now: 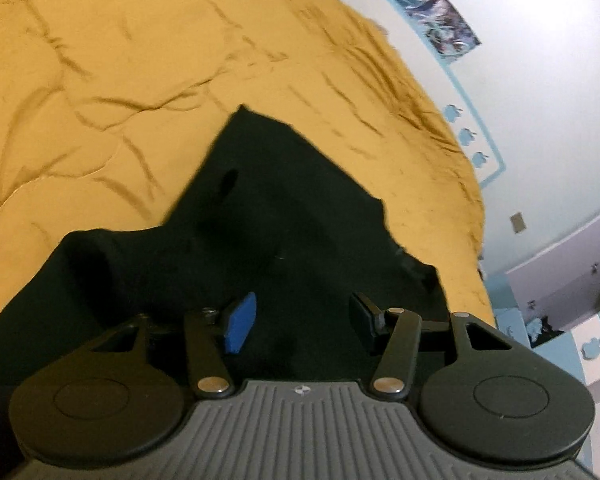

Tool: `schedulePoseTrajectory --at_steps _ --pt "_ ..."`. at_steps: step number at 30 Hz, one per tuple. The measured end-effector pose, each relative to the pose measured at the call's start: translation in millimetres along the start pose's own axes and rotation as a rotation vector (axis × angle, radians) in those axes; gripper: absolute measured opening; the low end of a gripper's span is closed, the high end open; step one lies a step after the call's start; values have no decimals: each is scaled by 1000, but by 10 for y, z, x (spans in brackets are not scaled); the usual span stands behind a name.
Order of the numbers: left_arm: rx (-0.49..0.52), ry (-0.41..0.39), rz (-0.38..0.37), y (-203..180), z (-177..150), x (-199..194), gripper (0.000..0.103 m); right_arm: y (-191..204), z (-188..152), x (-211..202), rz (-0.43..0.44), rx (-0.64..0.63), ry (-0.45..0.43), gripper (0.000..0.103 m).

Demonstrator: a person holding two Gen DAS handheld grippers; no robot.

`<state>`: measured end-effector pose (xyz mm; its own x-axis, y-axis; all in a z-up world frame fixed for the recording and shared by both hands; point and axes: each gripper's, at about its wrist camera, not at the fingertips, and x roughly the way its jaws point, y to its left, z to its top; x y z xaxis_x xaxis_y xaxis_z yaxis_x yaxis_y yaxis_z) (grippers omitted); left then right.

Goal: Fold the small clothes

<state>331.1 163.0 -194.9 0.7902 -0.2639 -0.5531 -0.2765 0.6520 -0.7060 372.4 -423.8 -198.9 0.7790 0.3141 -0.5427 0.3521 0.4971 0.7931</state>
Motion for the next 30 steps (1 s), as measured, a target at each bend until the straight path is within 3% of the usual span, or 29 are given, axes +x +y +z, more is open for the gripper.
schedulePoseTrajectory --at_steps 1,3,6,9,11,13,17,26,27,28,29,30 --pt "-7 1 9 34 -8 -10 58 -17 30 8 1 17 13 3" --pt "-29 9 12 102 -28 -62 53 -57 47 -102 43 34 -1 0" --pt "-61 2 2 209 -57 -206 47 -51 14 -255 -7 -28 -29 0" --pt "-20 -7 13 179 -63 -396 52 -95 36 -239 -78 -48 -1 8" --pt "-20 -27 -1 186 -66 -536 60 -115 59 -260 -51 -39 8 20" --pt "-40 -20 -14 210 -64 -579 62 -109 61 -278 -20 -20 -1 39" --pt "-104 12 14 266 -65 -500 62 -39 31 -192 -17 -22 15 41" --pt "-110 -4 38 308 -16 -190 63 -11 -34 -161 -30 -65 31 44" --pt "-82 -20 35 269 -19 -184 57 -11 -34 -156 -30 -69 33 44" --pt "-57 -38 39 226 -36 -191 40 -14 -32 -151 -30 -70 35 44" --pt "-25 -62 49 180 -59 -214 15 -18 -27 -152 -33 -68 37 45" --pt "-5 -80 40 171 -77 -251 10 -25 -23 -148 -33 -61 38 45"
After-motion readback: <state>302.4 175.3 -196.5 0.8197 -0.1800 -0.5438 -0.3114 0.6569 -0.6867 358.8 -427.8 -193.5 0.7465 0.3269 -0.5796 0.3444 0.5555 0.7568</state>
